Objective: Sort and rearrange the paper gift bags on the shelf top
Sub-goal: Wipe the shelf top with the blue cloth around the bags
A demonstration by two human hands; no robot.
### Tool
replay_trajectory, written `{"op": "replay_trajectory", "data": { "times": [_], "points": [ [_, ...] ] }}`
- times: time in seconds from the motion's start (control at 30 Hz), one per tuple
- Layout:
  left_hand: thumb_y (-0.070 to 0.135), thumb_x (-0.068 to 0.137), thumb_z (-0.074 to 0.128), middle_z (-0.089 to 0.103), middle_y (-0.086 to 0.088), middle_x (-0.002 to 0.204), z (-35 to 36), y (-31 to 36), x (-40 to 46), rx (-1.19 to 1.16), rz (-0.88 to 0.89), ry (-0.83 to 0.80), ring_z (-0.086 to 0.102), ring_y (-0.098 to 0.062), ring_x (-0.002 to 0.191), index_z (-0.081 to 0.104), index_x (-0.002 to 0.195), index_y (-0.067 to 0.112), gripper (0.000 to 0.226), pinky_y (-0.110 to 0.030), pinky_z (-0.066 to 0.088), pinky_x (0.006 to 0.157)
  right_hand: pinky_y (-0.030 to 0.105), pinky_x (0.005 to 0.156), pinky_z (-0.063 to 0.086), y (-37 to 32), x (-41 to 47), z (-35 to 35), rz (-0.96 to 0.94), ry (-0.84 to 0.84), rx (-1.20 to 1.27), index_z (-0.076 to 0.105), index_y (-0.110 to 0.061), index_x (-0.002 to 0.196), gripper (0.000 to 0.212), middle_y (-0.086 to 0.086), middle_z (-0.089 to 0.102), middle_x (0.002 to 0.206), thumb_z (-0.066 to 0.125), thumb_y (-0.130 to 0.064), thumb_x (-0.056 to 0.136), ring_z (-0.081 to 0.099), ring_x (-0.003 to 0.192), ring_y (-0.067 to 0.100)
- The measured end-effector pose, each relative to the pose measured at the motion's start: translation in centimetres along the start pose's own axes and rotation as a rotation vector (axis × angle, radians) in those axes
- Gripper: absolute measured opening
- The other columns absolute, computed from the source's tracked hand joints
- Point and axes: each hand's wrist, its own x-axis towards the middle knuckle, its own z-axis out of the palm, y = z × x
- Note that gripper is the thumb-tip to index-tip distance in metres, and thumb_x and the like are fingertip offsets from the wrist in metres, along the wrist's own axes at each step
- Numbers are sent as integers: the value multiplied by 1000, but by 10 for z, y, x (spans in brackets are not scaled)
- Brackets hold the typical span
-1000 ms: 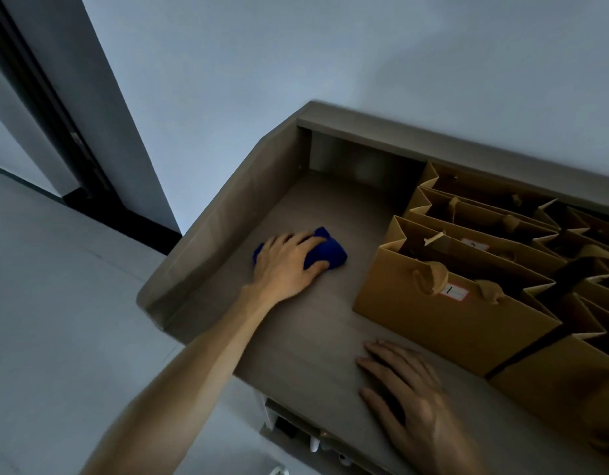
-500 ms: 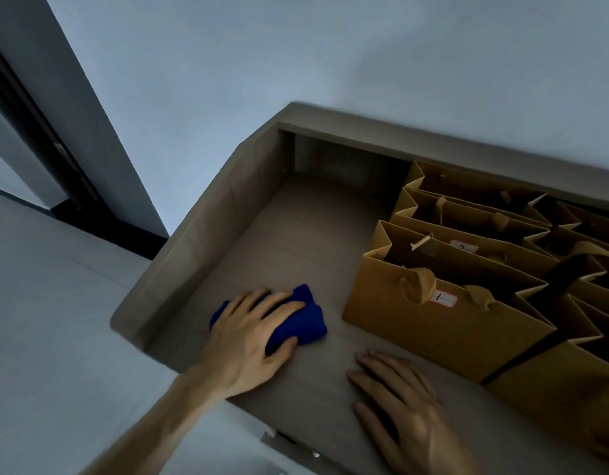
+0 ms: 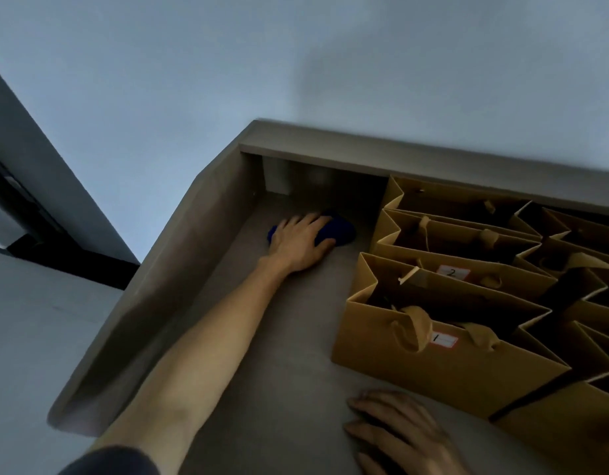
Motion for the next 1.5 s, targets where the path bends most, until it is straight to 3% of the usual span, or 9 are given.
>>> {"op": "replay_trajectory", "data": {
  "times": [0.2, 0.37, 0.63, 0.8, 1.13, 1.5],
  "points": [
    [51, 98, 42, 24, -5, 159, -1, 6, 53, 35, -66, -81, 24, -30, 144, 27, 151, 27, 60, -48, 19, 116, 23, 111, 30, -5, -5, -1, 46, 34, 59, 65, -45, 114, 24, -22, 57, 132, 50, -50, 96, 44, 131, -2],
    [50, 96, 45, 39, -2, 152, 8, 6, 25, 27, 36, 12, 37, -28, 136, 35, 146, 30, 55, -47, 27, 110, 27, 107, 37, -13, -8, -7, 85, 57, 144, 70, -37, 114, 22, -20, 57, 133, 61, -43, 94, 47, 130, 2],
    [51, 95, 44, 41, 6, 149, 13, 21, -101, 58, 86, 99, 36, -19, 136, 36, 144, 33, 53, -43, 24, 112, 29, 108, 38, -14, -8, -7, 81, 42, 158, 69, -34, 116, 26, -18, 57, 134, 57, -42, 95, 46, 131, 3],
    [54, 94, 44, 43, 6, 147, 11, 7, -75, -8, 145, 65, 41, -18, 133, 38, 143, 35, 53, -46, 33, 109, 26, 109, 35, -10, -6, -6, 76, 13, 130, 67, -39, 117, 27, -23, 53, 136, 50, -48, 98, 43, 132, -1],
    [57, 96, 39, 36, -3, 153, -10, -55, 24, 43, -66, 22, 37, -33, 135, 32, 148, 33, 58, -46, 30, 108, 24, 107, 38, -8, -4, -8, 54, 64, 162, 71, -36, 112, 23, -21, 58, 133, 55, -43, 97, 48, 129, -1],
    [57, 96, 41, 42, 0, 148, -3, -51, -70, 51, -151, 144, 42, -28, 130, 36, 145, 33, 55, -46, 33, 105, 33, 102, 44, -13, -11, -7, 98, 89, 290, 73, -24, 110, 21, -15, 61, 128, 60, -30, 95, 52, 126, 6]
  ]
}}
